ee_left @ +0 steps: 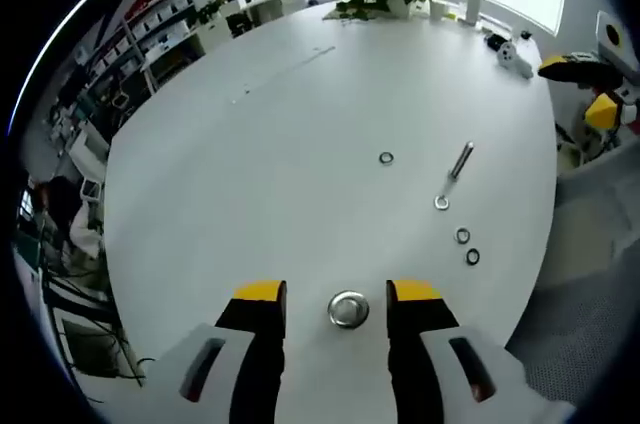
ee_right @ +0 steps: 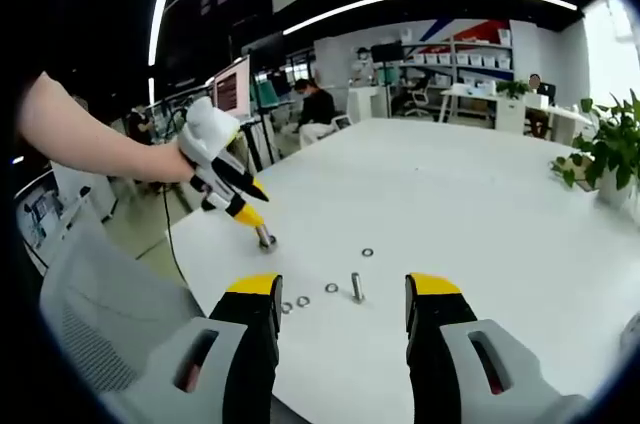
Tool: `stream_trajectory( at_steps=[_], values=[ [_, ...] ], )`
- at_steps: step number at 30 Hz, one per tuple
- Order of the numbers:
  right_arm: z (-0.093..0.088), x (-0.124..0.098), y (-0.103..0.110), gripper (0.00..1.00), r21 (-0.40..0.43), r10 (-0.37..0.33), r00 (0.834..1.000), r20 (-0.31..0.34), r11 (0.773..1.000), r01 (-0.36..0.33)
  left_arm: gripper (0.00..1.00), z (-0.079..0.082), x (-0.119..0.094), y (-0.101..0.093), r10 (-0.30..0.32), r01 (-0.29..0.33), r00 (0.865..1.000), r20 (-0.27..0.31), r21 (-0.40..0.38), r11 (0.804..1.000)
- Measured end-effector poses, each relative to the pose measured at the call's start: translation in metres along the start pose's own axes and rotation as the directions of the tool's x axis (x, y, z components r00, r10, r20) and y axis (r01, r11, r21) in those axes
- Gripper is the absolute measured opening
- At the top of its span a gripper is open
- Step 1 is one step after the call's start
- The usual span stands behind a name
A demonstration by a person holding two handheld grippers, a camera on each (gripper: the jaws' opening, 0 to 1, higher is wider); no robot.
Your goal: Place the washer onto the threaded stud by aligning its center hole with the stud, sliding it down to the base, and recovering from edge contact or off-axis alignment until the washer reaches the visible bottom stop.
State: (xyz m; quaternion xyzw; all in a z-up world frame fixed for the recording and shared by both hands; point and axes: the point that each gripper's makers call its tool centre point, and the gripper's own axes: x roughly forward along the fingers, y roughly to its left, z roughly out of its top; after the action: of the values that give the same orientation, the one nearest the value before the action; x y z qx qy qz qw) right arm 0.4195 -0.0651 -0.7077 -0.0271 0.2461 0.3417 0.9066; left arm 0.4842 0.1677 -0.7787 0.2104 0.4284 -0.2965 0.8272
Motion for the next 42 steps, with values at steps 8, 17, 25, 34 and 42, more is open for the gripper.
stream_trajectory(
  at_steps=[8, 17, 25, 34, 42],
  values=[
    [-0.004, -0.002, -0.007, 0.52, -0.005, -0.028, 1.0, -0.01, 1.0, 0.027, 0.39, 0.017, -0.018, -0.003, -0.004, 0.008, 0.994, 0.113, -0.038, 0.999],
    [-0.008, -0.001, -0.015, 0.52, -0.006, -0.06, 0.998, -0.031, 0.998, 0.06, 0.39, 0.048, -0.039, -0.002, 0.027, -0.02, 0.97, 0.24, -0.031, 0.999],
    [-0.004, -0.004, -0.019, 0.53, -0.032, -0.083, 0.996, -0.017, 0.996, 0.083, 0.38, 0.062, -0.038, -0.017, -0.006, 0.007, 0.963, 0.269, -0.001, 1.0],
    [-0.003, -0.004, -0.016, 0.53, -0.037, -0.074, 0.997, -0.015, 0.997, 0.073, 0.37, 0.077, -0.031, -0.026, 0.01, -0.011, 0.97, 0.242, 0.003, 1.0],
    [0.0, -0.004, -0.013, 0.53, -0.003, -0.052, 0.999, 0.002, 0.999, 0.052, 0.37, 0.083, -0.018, -0.034, 0.021, -0.015, 0.981, 0.191, -0.033, 0.999]
  ],
)
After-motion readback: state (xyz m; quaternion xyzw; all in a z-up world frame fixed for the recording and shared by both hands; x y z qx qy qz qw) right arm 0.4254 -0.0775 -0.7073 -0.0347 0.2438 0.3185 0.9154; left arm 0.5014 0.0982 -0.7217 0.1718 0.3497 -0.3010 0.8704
